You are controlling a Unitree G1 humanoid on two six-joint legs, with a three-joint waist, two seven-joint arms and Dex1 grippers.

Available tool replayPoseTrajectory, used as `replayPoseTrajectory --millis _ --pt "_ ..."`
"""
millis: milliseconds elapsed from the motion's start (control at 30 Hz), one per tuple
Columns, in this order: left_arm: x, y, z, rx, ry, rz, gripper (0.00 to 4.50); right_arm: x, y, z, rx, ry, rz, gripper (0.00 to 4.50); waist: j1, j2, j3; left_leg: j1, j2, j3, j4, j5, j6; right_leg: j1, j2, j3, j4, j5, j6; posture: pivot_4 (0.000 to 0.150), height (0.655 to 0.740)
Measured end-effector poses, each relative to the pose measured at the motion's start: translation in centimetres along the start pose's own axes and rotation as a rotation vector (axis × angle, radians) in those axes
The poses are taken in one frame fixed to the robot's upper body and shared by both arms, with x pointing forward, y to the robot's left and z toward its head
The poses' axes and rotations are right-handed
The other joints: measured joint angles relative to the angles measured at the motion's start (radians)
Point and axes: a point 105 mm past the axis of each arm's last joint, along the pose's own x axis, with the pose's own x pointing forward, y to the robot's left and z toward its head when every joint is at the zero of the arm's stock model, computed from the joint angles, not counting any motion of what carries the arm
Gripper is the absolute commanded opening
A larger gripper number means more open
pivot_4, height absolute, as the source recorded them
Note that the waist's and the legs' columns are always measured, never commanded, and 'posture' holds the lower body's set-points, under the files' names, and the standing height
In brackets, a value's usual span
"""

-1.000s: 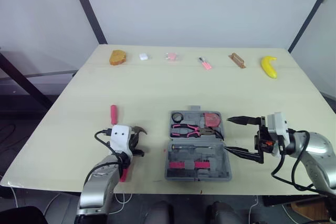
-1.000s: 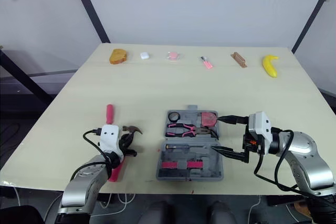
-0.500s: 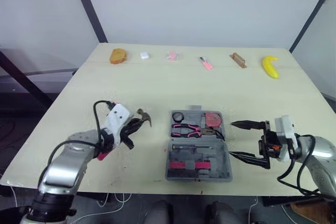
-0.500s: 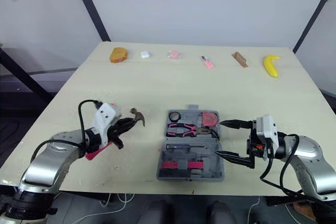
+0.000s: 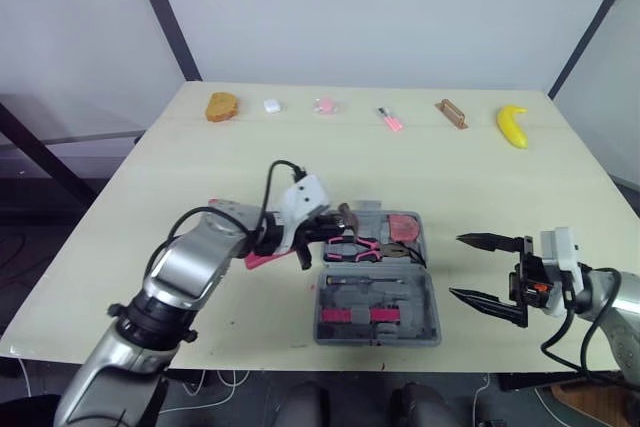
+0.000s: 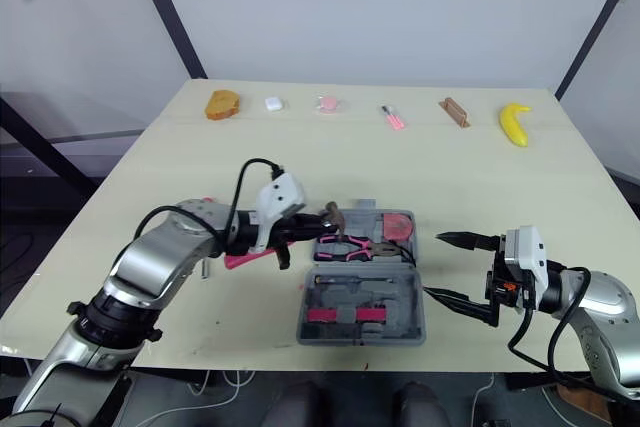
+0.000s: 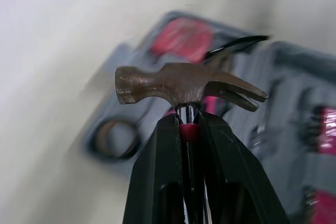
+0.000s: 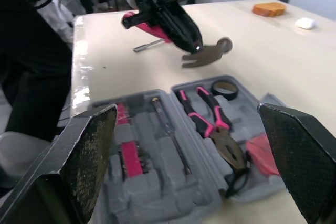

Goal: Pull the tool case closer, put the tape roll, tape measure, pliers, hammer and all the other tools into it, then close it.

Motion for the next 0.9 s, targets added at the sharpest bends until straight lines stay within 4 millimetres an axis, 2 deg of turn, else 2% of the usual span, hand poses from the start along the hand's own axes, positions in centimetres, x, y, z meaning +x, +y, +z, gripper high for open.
replayPoseTrajectory --millis 200,367,467,700,900 --pt "3.4 -2.4 2.6 0.142 0.034 -0.137 0.05 -0.7 0.2 -0.3 0.004 0.016 -0.017 4.5 0.0 0.0 0.0 0.0 0.0 0.0 0.0 0.0 0.0 0.0 0.0 0.001 -0.001 0.0 0.0 0.15 0.74" --pt "5.0 -4.5 3.3 0.176 0.047 -0.254 0.05 -2.0 0.2 -0.5 0.009 0.054 -0.022 4.5 0.0 0.0 0.0 0.0 0.0 -0.001 0.0 0.0 0.0 0.0 0.001 0.001 -0.001 0.0 0.0 0.15 0.74" --pt "5.5 -5.4 3.0 0.18 0.084 -0.331 0.05 -2.9 0.1 -0.7 0.019 0.071 -0.024 4.5 -0.002 0.0 0.0 0.0 0.0 0.0 0.0 0.0 0.0 0.0 0.001 0.002 0.0 0.0 0.0 0.15 0.74" --pt "6.7 -6.0 1.6 0.19 0.188 -0.383 0.05 -4.2 -0.2 -1.1 0.025 0.101 -0.005 4.5 0.0 0.0 0.0 0.0 0.0 0.0 0.0 0.0 0.0 0.0 0.001 0.002 -0.001 0.0 0.0 0.15 0.74" --pt "7.6 -7.3 0.4 0.206 0.262 -0.455 0.05 -4.5 -0.5 -1.3 0.022 0.103 -0.004 4.5 0.0 0.001 0.0 0.0 0.0 0.0 0.0 0.0 0.0 0.0 0.001 0.002 -0.001 0.0 0.0 0.15 0.74"
